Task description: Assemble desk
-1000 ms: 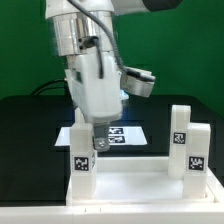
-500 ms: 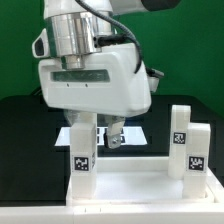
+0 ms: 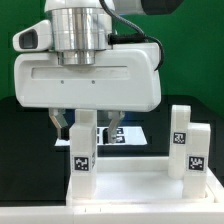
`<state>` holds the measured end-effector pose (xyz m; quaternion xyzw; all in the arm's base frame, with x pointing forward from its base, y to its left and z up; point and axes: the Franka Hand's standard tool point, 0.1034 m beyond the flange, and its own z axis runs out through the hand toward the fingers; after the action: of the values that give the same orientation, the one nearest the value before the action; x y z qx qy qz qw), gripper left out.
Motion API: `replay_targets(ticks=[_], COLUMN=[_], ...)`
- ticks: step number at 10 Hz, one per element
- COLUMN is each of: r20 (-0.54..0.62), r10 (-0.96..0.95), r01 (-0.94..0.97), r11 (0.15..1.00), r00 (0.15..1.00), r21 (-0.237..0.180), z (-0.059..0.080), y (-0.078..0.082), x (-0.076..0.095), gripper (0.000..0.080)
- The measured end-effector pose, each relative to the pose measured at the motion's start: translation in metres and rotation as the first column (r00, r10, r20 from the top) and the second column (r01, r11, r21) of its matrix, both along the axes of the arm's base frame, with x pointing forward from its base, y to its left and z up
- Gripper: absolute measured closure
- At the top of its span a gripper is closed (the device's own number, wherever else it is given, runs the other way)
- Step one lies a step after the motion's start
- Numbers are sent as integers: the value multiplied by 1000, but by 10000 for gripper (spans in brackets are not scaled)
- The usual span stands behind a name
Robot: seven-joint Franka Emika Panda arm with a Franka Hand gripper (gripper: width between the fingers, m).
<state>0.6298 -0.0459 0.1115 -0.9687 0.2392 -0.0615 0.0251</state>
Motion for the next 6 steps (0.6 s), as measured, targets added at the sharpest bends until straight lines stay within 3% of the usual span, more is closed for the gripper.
replay_targets(ticks=[1,2,4,6], r20=[-2,-8,-28,-75], r10=[-54,-149,-483,-776], r01=[54,149,484,778], r11=[999,989,874,617], r00=[999,989,875,627], r21=[7,19,46,116], z=[0,-1,-2,-2], y=[0,0,1,-4], x=[0,0,-1,-1], gripper=[439,512,512,512])
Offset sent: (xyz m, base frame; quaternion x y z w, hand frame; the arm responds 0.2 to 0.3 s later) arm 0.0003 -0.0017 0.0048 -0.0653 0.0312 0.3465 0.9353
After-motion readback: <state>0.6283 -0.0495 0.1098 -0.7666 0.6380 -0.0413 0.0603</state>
